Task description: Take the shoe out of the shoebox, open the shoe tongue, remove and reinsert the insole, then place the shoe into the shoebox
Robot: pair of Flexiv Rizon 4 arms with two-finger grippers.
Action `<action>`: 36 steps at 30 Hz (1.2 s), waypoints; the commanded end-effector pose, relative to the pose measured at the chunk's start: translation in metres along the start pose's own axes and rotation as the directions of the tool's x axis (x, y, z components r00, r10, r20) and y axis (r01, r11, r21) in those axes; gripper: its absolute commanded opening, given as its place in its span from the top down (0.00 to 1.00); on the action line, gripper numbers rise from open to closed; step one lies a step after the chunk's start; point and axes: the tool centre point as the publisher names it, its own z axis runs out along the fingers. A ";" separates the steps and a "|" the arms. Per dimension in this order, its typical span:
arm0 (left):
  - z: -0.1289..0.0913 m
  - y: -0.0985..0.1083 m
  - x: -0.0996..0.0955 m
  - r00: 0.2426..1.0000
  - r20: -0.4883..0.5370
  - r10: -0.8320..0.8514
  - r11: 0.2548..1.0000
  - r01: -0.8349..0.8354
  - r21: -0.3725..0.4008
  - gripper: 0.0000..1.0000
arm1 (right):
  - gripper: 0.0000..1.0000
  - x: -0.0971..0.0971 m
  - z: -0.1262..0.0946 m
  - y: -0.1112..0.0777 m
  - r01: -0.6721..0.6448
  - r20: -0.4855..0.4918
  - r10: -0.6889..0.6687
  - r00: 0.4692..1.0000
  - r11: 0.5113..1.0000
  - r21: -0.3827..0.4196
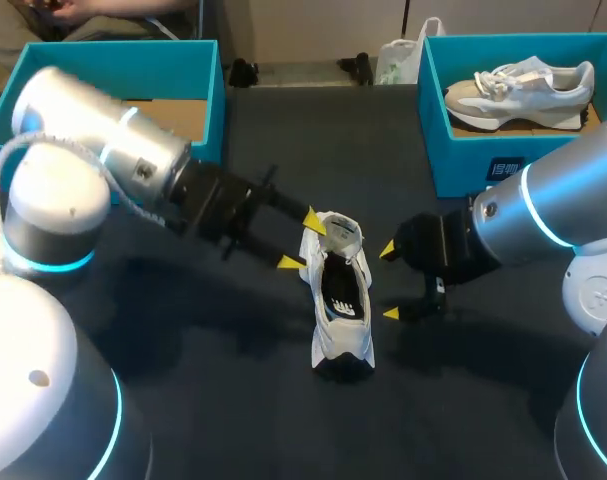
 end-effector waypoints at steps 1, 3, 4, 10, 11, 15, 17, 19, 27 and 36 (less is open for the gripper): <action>-0.009 0.005 -0.010 0.956 -0.293 0.027 1.000 -0.024 0.013 0.38 | 0.00 0.002 -0.013 -0.005 -0.016 0.005 0.015 1.000 0.999 0.034; -0.012 0.005 -0.012 0.942 -0.335 0.032 0.999 -0.030 0.013 0.30 | 0.00 0.001 -0.019 -0.008 -0.028 0.003 0.028 1.000 0.998 0.053; -0.014 0.005 -0.014 0.935 -0.352 0.040 0.999 -0.036 0.016 0.28 | 0.00 0.000 -0.022 -0.010 -0.034 0.009 0.034 0.999 0.998 0.054; -0.019 0.003 -0.017 0.873 -0.488 0.029 0.999 -0.017 0.030 0.01 | 0.00 -0.005 -0.038 -0.021 -0.084 0.016 0.083 0.996 0.994 0.075; -0.020 0.004 -0.016 0.860 -0.511 0.023 1.000 -0.009 0.030 0.00 | 0.00 -0.006 -0.041 -0.022 -0.092 0.013 0.091 0.996 0.992 0.084; -0.023 0.006 -0.015 0.815 -0.579 0.008 1.000 0.004 0.020 0.00 | 0.00 -0.009 -0.050 -0.027 -0.104 0.008 0.104 0.995 0.990 0.097; -0.027 0.004 -0.014 0.784 -0.620 -0.031 0.998 0.060 0.025 0.00 | 0.00 -0.012 -0.057 -0.030 -0.114 0.007 0.113 0.994 0.988 0.108; -0.030 0.003 -0.014 0.764 -0.641 -0.072 0.994 0.108 0.018 0.00 | 0.00 -0.015 -0.062 -0.032 -0.123 0.002 0.124 0.992 0.987 0.106; -0.033 0.002 -0.014 0.754 -0.650 -0.097 0.989 0.148 0.023 0.00 | 0.00 -0.026 -0.089 -0.042 -0.175 0.031 0.172 0.985 0.975 0.136; -0.033 0.002 -0.014 0.754 -0.650 -0.097 0.989 0.148 0.023 0.00 | 0.00 -0.039 -0.119 -0.050 -0.230 0.042 0.226 0.973 0.962 0.145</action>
